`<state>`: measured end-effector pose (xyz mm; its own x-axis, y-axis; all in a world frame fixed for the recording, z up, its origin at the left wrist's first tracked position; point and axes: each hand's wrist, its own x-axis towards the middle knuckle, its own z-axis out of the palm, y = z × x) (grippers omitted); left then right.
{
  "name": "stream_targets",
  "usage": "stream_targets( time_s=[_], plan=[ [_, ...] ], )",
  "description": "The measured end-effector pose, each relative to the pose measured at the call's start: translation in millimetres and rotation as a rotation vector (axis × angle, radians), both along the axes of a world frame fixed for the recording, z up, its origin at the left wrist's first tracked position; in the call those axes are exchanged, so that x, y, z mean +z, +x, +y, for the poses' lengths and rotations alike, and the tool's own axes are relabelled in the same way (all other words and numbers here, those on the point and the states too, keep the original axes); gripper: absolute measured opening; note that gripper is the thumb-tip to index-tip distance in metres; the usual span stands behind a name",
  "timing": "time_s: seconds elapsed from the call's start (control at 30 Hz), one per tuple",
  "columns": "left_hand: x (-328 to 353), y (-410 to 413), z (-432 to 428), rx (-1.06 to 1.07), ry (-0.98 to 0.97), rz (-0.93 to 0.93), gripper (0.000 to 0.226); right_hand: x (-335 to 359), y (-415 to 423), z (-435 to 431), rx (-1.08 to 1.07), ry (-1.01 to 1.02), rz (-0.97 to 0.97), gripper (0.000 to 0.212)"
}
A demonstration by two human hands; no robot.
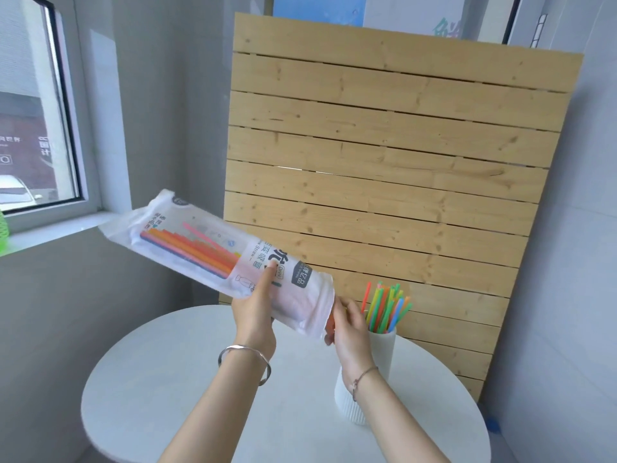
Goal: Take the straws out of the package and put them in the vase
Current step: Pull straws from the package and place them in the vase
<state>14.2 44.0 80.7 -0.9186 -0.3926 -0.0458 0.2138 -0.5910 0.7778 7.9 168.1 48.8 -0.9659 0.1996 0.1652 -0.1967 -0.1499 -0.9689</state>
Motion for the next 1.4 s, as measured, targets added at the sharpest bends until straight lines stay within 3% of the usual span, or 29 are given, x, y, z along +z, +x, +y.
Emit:
stream_targets(
  time_s=[0.17,0.33,0.47,0.57,0.73,0.87,1.07,1.4],
  plan=[
    [-11,-6,-12,-0.056,0.191,-0.117,0.022,20,-4,23,0.056,0.12,0.132,0.008],
    [-20,-9,-18,-0.076,0.385,-0.157,0.013,45,-9,62,-0.003,0.184,0.202,0.016],
    [-24,-8,-7,-0.08,0.42,-0.179,0.016,52,-11,74,-0.073,0.004,0.2,0.02],
    [-23,-4,13,-0.129,0.426,-0.21,0.005,47,-10,55,-0.068,-0.106,0.148,0.021],
    [-16,0,33,-0.184,0.468,-0.21,0.012,41,-7,33,-0.023,0.05,0.147,0.031],
    [-20,-2,17,-0.106,0.452,-0.234,0.015,55,-9,58,-0.12,0.078,0.18,0.047],
    [-33,-4,-5,-0.024,0.44,-0.289,0.016,94,-10,112,-0.297,0.237,0.34,0.052],
    [-28,-6,24,-0.098,0.42,-0.299,0.014,109,-24,122,-0.211,0.749,0.328,0.051]
  ],
)
